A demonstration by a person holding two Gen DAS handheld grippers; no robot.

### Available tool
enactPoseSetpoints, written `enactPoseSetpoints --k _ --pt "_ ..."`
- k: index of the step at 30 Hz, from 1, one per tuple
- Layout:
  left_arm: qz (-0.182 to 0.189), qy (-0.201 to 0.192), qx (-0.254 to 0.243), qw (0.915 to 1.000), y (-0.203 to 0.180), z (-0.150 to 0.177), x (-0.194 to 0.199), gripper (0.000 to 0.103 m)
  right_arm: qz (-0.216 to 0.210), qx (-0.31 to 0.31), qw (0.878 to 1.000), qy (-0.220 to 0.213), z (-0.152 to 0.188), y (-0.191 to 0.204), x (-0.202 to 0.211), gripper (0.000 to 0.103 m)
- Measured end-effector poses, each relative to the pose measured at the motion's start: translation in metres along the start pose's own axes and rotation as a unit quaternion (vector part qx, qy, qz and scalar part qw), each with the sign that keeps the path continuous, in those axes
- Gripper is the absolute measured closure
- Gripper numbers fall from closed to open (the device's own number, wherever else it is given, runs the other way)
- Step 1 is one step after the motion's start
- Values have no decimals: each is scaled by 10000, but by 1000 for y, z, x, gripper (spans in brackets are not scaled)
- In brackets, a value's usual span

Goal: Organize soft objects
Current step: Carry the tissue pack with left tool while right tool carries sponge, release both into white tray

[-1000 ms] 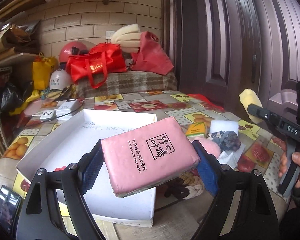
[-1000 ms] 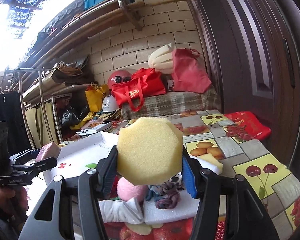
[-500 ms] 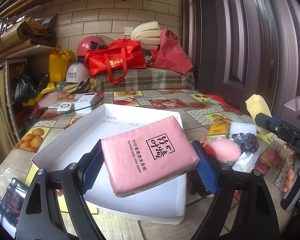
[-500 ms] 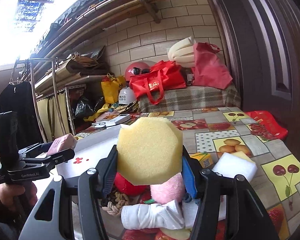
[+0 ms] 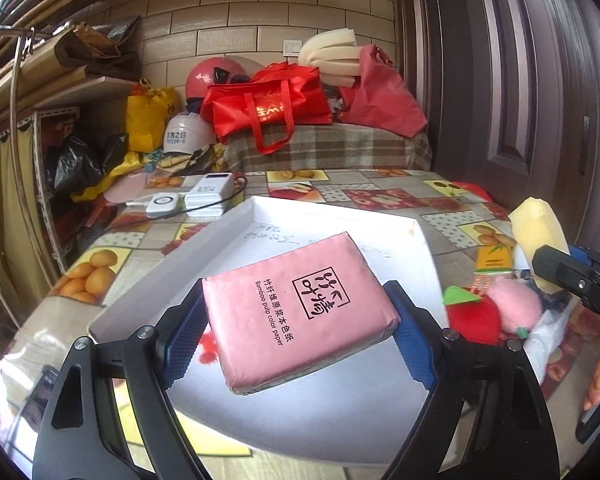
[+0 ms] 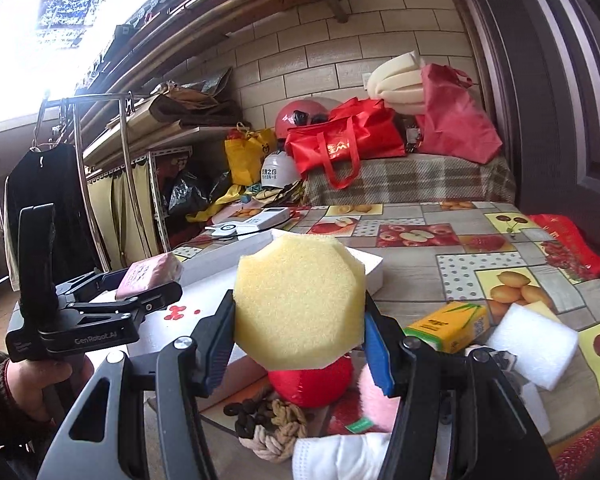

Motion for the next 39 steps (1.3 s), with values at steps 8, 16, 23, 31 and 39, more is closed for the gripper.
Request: enactPoseSetpoints --k 8,16,23,31,39 --pt "-377 -111 202 9990 34 -7 -19 17 -177 304 9993 151 3 28 -29 46" --pt "-531 146 736 9958 68 -8 -39 17 -302 507 9981 193 -1 49 -60 45" --pt "-609 483 573 9953 65 -8 -59 17 -292 432 9980 359 -4 60 -95 45" --pt "-666 972 714 9905 71 0 -76 17 -137 155 9977 644 -2 52 -117 44" --pt "-668 1123 613 9895 66 1 -80 17 -66 194 9963 830 -1 55 -124 34"
Point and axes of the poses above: each gripper's, at about its wrist camera, not at the fingertips, and x roughly against the way its jaws point, y to its left, z to its underside, the point moved 3 cm from there along -x, roughly the way its jaws point, and after that the axes turned 4 degrees about -y, right-handed, at the moved point
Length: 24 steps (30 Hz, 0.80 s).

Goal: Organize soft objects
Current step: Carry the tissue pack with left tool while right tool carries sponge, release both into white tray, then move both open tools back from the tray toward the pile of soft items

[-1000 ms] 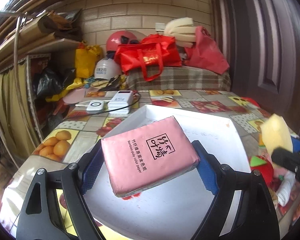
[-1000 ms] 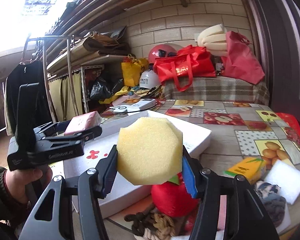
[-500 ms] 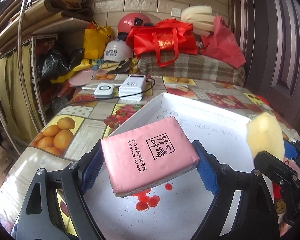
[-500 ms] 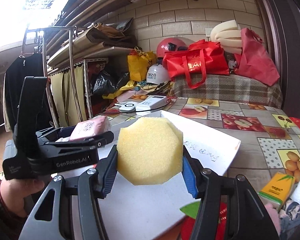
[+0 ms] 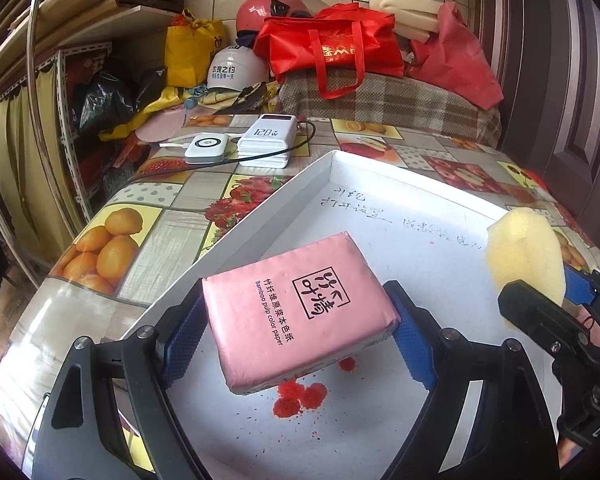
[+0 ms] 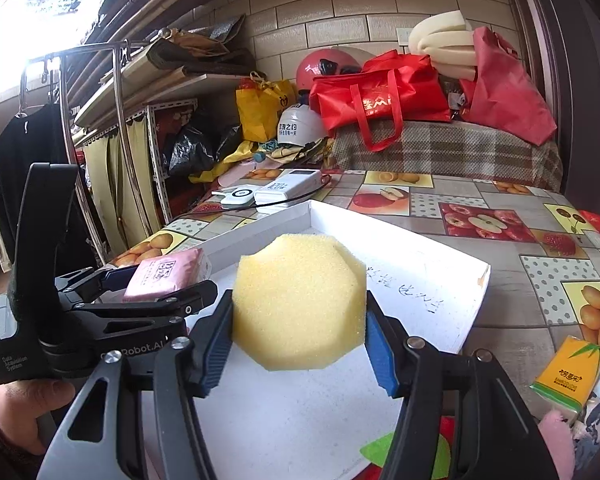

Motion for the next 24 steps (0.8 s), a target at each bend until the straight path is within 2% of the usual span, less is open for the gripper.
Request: enactPoseSetpoints --k 1,2,6,7,8,9,17,24 --pt "-7 0 -1 10000 0 0 0 17 45 3 10000 26 0 0 -1 18" --pt "-42 -9 7 10000 1 0 0 17 79 -2 10000 35 0 -1 -2 15" --pt "-175 -154 72 9997 3 -2 6 13 122 -23 9999 -29 -1 -2 1 12" --pt "-218 -201 75 9995 4 -2 8 8 131 -30 9999 -47 -1 -3 2 0" --pt "-248 -239 72 9994 4 -2 9 1 135 -32 9999 -58 -1 -3 2 0" --pt "-272 -287 65 9992 4 -3 11 0 138 -36 9999 -85 -1 -3 3 0" --pt "-369 -353 131 9986 7 -3 13 0 186 -19 9995 -247 -3 -2 7 0" --pt "-247 -491 596 9967 25 -3 19 0 207 -6 9991 -360 -3 -2 10 0"
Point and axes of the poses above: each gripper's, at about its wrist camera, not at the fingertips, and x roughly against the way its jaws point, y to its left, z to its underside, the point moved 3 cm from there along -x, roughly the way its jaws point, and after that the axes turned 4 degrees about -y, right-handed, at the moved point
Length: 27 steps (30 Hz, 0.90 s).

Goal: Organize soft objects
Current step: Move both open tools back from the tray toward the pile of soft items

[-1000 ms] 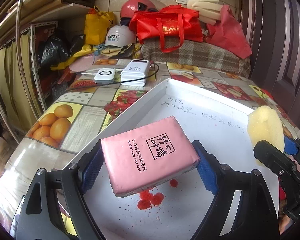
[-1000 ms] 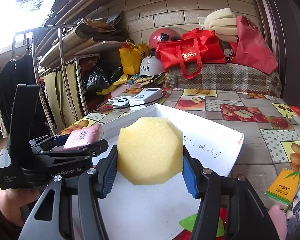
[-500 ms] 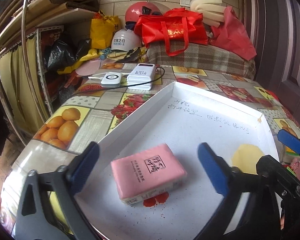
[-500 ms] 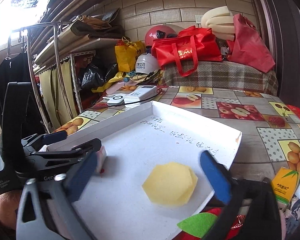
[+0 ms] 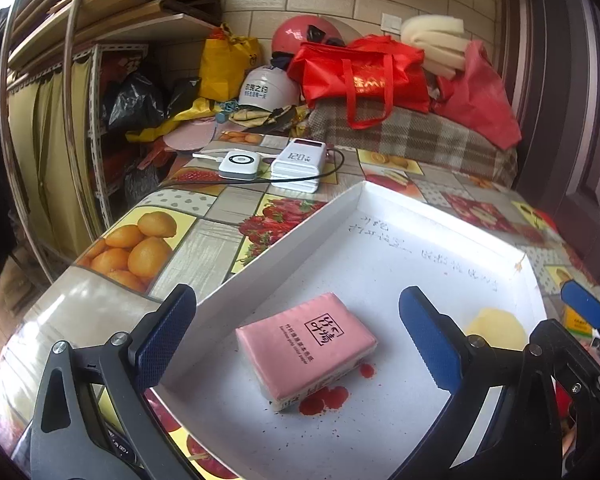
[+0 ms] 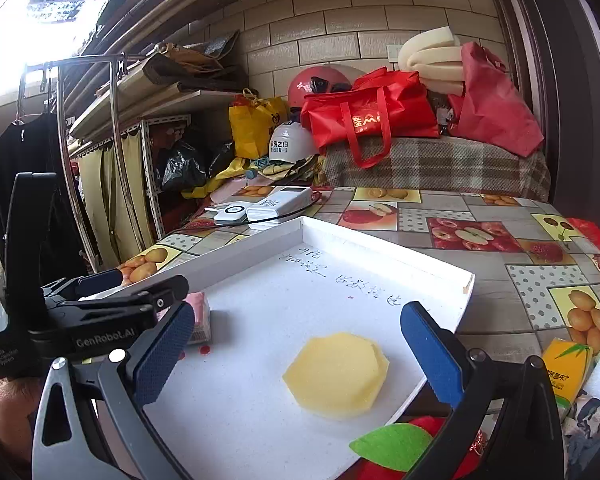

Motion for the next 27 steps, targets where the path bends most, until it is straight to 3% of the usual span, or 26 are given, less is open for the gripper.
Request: enactPoseSetpoints --k 4,9,13,17,21,27 --pt "-25 -148 84 9999 3 -1 6 0 11 -4 10000 -59 0 1 2 0" --pt "-36 -501 -148 9986 -7 -2 20 0 -100 136 9994 -301 0 8 16 0" --pt "65 -805 -347 9961 -15 -1 33 0 -110 399 9987 -290 6 18 32 0" --pt "287 -841 -335 9955 -22 4 44 0 75 529 9979 -372 12 14 58 0" --pt "580 -970 -514 9923 -37 9 59 0 363 495 9981 -100 21 -8 76 0" --pt "1195 -907 -903 9846 -70 20 77 0 1143 -234 9930 -171 25 -93 124 0"
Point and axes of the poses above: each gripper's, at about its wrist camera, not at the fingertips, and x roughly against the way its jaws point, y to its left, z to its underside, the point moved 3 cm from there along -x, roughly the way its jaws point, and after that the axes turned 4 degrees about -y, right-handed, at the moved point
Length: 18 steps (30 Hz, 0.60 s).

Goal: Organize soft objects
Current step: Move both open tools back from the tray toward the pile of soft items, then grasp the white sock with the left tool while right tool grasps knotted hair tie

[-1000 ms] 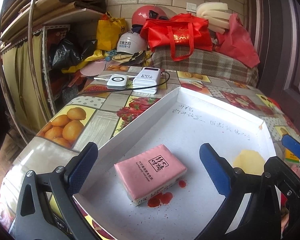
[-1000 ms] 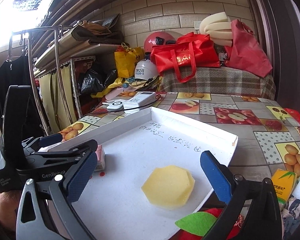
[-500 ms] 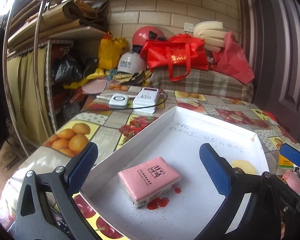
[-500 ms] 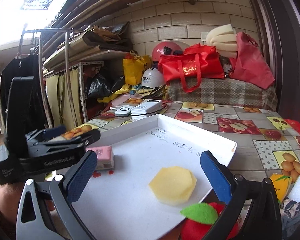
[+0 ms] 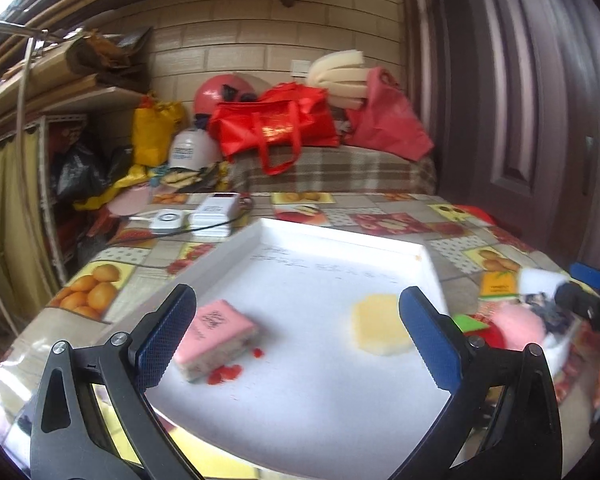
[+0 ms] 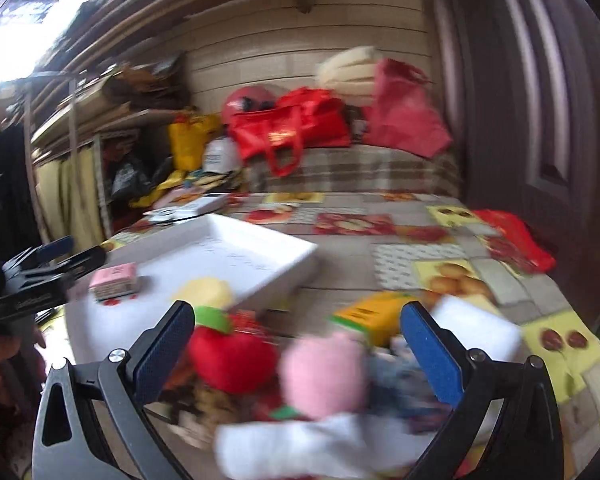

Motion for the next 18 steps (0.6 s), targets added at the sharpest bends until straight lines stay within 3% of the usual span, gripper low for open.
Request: enactPoseSetpoints --k 6,8,12,18 --pt "1009 214 -284 9943 -53 5 8 1 433 -932 9947 -36 4 -87 32 0" --pt "1657 532 -400 9839 -80 10 7 1 602 -1049 9926 -50 5 -101 39 0" --pt "2335 1058 -1064 9607 -136 23 6 1 839 -1148 9898 119 8 -117 41 0" --pt "2527 1704 -1852 9342 -191 44 -8 1 521 -899 9938 404 12 -107 35 0"
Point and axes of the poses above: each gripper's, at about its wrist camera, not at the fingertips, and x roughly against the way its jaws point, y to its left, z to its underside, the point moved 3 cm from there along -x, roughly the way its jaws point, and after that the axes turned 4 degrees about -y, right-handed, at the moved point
